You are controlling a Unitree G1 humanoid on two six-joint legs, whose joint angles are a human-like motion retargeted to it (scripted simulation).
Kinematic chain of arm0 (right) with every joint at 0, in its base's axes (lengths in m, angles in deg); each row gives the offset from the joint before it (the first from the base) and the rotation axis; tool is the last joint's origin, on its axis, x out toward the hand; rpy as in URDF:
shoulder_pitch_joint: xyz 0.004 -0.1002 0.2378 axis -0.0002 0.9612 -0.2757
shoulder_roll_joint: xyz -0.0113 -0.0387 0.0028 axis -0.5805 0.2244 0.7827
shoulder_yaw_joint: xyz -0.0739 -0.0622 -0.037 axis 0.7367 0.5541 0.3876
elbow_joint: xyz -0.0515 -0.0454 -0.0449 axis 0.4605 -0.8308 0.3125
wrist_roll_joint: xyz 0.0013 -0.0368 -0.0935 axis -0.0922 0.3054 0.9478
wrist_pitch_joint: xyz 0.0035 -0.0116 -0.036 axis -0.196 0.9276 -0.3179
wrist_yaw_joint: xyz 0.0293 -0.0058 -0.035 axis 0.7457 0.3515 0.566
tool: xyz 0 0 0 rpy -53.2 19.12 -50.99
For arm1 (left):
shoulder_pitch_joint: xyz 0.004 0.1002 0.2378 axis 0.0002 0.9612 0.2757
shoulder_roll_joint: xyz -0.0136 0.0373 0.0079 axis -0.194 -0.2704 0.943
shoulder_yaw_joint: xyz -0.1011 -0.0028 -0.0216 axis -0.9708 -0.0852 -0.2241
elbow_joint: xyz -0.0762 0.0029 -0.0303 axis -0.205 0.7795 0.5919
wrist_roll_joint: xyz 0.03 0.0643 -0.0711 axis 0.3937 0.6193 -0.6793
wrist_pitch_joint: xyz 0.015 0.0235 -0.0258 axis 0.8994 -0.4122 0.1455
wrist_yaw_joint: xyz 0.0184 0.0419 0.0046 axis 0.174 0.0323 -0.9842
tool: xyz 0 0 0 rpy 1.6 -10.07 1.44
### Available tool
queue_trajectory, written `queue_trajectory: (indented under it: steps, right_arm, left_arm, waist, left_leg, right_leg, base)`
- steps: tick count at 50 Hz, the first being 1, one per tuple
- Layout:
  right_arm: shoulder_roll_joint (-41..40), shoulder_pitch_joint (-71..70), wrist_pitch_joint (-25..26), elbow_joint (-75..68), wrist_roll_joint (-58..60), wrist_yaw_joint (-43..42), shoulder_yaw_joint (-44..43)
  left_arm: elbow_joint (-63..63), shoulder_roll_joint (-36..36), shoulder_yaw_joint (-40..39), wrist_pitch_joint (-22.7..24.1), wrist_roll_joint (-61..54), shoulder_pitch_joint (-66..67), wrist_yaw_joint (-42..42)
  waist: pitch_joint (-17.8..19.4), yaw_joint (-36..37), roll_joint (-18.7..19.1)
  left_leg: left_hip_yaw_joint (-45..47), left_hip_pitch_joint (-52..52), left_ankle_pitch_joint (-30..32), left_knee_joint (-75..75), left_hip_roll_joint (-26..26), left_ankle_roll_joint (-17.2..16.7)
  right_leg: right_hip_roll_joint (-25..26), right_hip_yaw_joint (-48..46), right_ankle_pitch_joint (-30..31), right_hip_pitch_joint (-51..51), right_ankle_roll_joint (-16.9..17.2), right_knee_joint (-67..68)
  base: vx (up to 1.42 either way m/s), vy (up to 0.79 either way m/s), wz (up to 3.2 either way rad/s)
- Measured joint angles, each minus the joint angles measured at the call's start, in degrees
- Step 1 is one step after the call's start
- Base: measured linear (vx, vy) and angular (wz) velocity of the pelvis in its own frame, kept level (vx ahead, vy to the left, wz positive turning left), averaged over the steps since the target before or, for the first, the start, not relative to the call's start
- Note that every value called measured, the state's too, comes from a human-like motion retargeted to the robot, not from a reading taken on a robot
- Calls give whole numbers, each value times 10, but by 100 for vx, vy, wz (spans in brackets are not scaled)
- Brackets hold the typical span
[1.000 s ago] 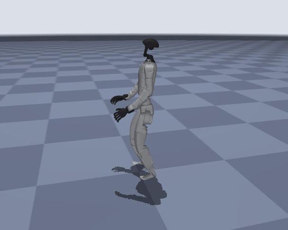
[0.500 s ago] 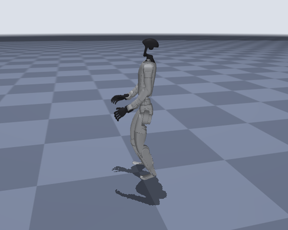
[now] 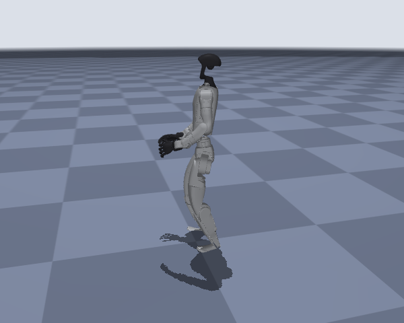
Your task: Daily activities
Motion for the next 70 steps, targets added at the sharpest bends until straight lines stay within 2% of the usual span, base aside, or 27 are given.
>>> queue_trajectory:
  steps: [15,32,50,63,70]
  right_arm:
    - [0,32,-13,24,40,7,14]
    - [-7,42,-11,23,60,-10,12]
    - [-15,50,-23,18,48,4,14]
    - [-30,54,-47,63,22,83,25]
    - [-39,35,-66,157,27,140,32]
  left_arm:
    - [-162,-83,7,13,-74,4,135]
    - [-209,-119,16,14,-99,9,205]
    - [-218,-106,16,23,-124,15,221]
    - [-233,-68,10,10,-133,14,260]
    - [-253,-19,26,3,-100,12,300]
  waist:
    - [-1,12,-8]
    - [6,16,-11]
    - [21,25,-16]
    - [32,22,-14]
    - [45,5,0]
  left_leg:
    - [-5,15,3,-27,-5,-7]
    - [-6,38,5,-38,-12,-11]
    - [-5,44,1,-29,-18,-11]
    - [-6,18,-1,-9,-20,-10]
    - [-17,-23,-1,6,-27,-9]
  right_leg:
    - [1,-12,-1,10,4,-14]
    - [-5,-16,-7,23,4,-6]
    - [-19,-24,-13,26,4,8]
    - [-28,-31,-10,6,6,20]
    - [-37,-39,-4,-25,7,42]
  base:
    - [0,0,0]
    - [0,0,0]
    - [0,0,0]
    - [0,0,-2]
    - [-5,0,-29]
